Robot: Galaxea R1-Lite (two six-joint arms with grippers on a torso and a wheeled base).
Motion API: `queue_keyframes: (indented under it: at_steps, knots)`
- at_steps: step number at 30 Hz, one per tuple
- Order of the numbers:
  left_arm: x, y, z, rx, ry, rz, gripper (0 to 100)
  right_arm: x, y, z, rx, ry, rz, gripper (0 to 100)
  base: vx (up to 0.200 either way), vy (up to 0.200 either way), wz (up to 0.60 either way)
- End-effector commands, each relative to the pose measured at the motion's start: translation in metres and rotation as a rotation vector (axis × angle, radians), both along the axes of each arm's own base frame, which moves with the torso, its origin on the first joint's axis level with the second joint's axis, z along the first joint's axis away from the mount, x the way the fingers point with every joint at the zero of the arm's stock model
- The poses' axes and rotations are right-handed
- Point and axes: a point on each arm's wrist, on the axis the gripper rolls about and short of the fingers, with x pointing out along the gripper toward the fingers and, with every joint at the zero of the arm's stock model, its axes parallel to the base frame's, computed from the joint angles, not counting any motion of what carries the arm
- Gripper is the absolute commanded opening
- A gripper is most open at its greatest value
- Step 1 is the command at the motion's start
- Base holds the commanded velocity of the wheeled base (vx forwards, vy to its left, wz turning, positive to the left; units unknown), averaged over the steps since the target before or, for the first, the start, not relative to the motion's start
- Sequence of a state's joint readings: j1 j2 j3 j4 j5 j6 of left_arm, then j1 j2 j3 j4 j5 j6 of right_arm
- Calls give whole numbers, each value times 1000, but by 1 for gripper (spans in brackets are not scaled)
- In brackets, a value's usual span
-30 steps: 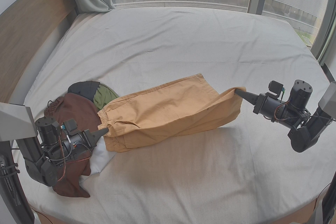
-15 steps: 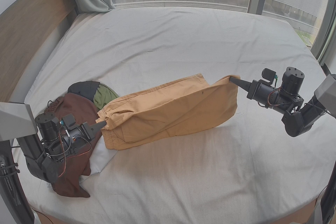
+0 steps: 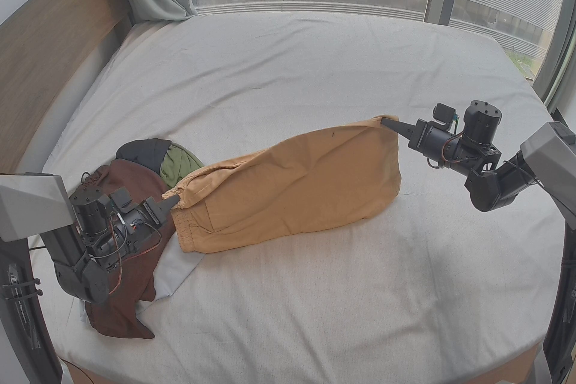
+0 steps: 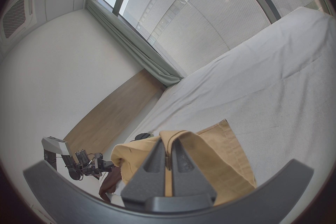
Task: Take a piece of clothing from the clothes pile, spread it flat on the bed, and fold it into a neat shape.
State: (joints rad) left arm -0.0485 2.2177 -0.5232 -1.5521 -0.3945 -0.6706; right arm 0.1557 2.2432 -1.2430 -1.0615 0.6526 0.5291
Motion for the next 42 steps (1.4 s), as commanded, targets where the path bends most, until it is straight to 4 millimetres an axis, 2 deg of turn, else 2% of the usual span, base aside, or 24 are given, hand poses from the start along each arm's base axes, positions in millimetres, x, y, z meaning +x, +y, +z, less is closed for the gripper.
queue_keyframes:
  at_steps: [1,13,26,27,28,29,36,42]
  knots:
    - [11,-1,-15,2,21,13,0,18,2,-23,-2,40,-3,0,0,0,0]
    - [30,-2,-30,13,11,88,0,43,9,-37,-3,43,2,0,0,0,0]
    - [35,1,-27,3,-7,101,0,64,13,-55,0,37,-47,0,0,0,0]
    - [35,1,-27,4,-7,104,100,64,13,-55,0,37,-47,0,0,0,0]
    - [35,1,-27,3,-7,109,100,64,13,-54,1,34,-49,0,0,0,0]
    - [36,1,-26,3,-11,112,100,65,13,-52,3,23,-52,100,0,0,0]
    - [39,9,-17,5,-45,152,100,66,21,-52,10,7,-96,100,0,0,0]
    - [30,7,-11,8,-41,139,100,48,31,-45,8,16,-70,100,0,0,0]
